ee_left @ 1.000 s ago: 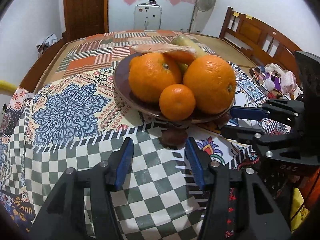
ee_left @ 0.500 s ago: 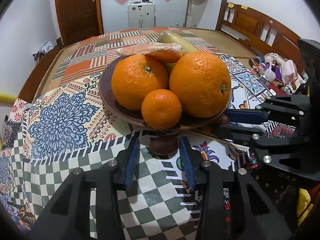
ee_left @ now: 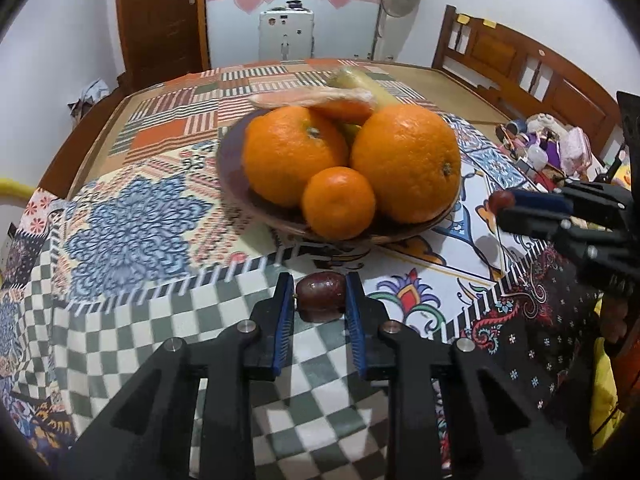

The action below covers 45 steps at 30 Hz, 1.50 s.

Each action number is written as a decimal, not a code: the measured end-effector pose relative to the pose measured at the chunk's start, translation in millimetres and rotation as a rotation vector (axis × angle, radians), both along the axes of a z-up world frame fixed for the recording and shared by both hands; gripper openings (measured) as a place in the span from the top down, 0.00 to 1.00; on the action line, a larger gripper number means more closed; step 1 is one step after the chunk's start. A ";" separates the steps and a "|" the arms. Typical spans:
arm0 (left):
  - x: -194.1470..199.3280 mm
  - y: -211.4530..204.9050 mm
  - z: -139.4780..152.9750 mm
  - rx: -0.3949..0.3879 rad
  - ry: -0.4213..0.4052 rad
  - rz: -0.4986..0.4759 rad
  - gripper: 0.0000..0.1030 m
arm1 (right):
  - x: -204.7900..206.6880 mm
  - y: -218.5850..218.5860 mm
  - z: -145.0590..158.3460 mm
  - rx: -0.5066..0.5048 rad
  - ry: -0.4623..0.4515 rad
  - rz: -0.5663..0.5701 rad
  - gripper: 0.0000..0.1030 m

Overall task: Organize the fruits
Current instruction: 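Lower the date onto the pomelo segment on the plate and open the left tool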

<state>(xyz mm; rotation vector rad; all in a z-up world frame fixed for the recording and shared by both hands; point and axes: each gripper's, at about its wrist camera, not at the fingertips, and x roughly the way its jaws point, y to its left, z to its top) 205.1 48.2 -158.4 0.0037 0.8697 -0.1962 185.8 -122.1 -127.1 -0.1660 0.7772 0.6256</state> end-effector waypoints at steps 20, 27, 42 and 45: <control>58.1 45.5 48.8 -0.041 -0.108 0.125 0.75 | 55.2 0.7 24.3 0.041 -0.073 -0.077 0.80; 86.1 50.5 37.4 -0.066 -0.063 0.142 0.75 | 79.5 13.1 19.4 0.002 -0.060 -0.076 0.80; 93.1 51.6 35.1 -0.076 -0.045 0.163 0.68 | 91.2 22.0 3.8 -0.035 0.003 -0.068 0.79; 93.3 53.5 34.7 -0.080 -0.042 0.165 0.67 | 91.9 20.8 5.0 -0.036 0.002 -0.071 0.76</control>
